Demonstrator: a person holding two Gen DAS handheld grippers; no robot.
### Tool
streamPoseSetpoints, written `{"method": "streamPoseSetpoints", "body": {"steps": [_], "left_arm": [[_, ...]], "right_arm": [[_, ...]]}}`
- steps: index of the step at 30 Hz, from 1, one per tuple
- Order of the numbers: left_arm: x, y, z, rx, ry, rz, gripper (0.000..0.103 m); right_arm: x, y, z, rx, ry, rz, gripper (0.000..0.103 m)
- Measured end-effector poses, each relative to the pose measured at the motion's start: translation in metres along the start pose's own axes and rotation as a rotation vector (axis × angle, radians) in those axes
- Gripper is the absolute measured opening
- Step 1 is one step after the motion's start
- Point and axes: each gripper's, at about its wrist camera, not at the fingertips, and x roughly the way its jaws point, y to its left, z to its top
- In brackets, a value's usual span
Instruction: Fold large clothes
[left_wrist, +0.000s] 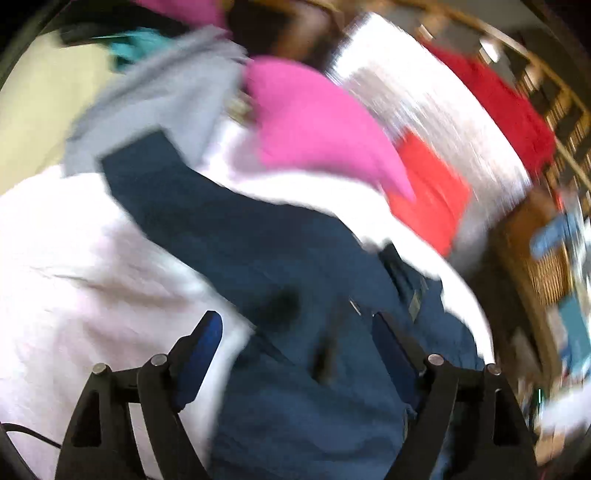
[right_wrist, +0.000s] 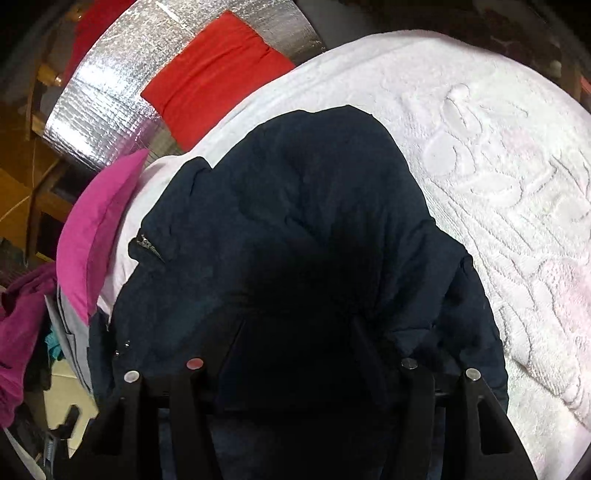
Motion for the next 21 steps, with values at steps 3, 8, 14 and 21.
{"method": "streamPoseSetpoints", "body": {"steps": [3,8,14,21], "left_arm": [[0.014,0.045,0.011,-0.171,0.022,0.024,0.084],[0.045,0.071,0.01,-0.306,0.06,-0.012,0.083],[0.074,0.069,0.014,-0.364,0.062,-0.05,0.072],[0.074,0.044,0.02,-0.307,-0.004,-0.047,0.028]], "right_arm": [[-0.013,0.01,0.0,-0.054,-0.062,0.005,0.062],[-0.02,0.031,-0.006,-0.144,-0.114,0.059,0.062],[0.009,0.021,-0.004,-0.091,-0.016,-0.007,0.062],[0.016,0.018,-0.003,-0.07,-0.007,0.033,0.072]]}}
